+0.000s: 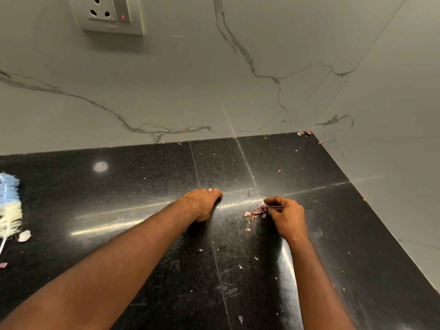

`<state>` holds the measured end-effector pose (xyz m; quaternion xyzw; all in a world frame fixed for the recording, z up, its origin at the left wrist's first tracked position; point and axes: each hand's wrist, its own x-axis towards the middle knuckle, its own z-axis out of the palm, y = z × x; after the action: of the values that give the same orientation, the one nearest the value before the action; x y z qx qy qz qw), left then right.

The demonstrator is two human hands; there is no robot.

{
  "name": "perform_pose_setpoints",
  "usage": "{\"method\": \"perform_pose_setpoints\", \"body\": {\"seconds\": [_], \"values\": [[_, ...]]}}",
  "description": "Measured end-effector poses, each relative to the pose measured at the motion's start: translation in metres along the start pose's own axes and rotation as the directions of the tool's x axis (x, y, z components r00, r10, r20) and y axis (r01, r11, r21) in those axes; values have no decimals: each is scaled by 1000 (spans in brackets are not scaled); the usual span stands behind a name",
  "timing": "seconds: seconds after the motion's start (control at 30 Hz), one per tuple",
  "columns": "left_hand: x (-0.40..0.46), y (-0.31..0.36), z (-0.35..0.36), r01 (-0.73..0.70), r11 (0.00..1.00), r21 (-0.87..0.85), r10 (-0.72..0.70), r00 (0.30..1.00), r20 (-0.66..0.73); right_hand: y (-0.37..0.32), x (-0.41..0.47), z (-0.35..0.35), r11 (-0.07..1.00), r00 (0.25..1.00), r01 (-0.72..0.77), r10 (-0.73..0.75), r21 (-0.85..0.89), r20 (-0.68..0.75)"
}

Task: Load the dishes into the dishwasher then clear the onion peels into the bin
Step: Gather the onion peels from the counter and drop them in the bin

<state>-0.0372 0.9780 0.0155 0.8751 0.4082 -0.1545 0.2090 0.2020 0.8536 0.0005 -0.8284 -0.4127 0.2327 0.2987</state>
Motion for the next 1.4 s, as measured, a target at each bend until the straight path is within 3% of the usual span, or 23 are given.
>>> {"method": "perform_pose_setpoints", "body": {"seconds": [0.13,0.37,0.43,0.53,0.6,0.8,0.93,1.1,1.23,1.4], "values": [[0,0,-1,1,1000,-8,-1,1000,-1,-1,-3,1,999,1000,1,0,44,-29],[0,0,-1,-1,1000,-3,1,1000,8,-3,-3,2,998,998,38,-40,-40,-48],[-1,-1,-1,-2,1000,6,2,1000,7,-3,-3,8,987,996,83,-80,-139,29],[-1,-1,-1,-1,1000,14,1,1000,7,-2,-12,31,942,953,198,-121,-273,277],[-1,1,-1,-1,1000,14,1,1000,3,0,-20,44,924,929,270,-177,-271,324],[-3,1,-1,7,1000,20,-7,1000,4,10,-40,56,842,861,483,-406,-241,307],[-3,2,-2,5,1000,12,-5,1000,5,19,-40,49,802,851,525,-486,-283,202],[-5,3,-1,-1,1000,14,1,1000,2,22,-28,35,830,890,447,-448,-332,78],[-4,2,-2,2,1000,13,-2,1000,2,10,-26,23,973,972,226,-222,-39,75],[-3,2,-1,0,1000,15,0,1000,1,8,-23,12,987,991,124,-128,99,35]]}}
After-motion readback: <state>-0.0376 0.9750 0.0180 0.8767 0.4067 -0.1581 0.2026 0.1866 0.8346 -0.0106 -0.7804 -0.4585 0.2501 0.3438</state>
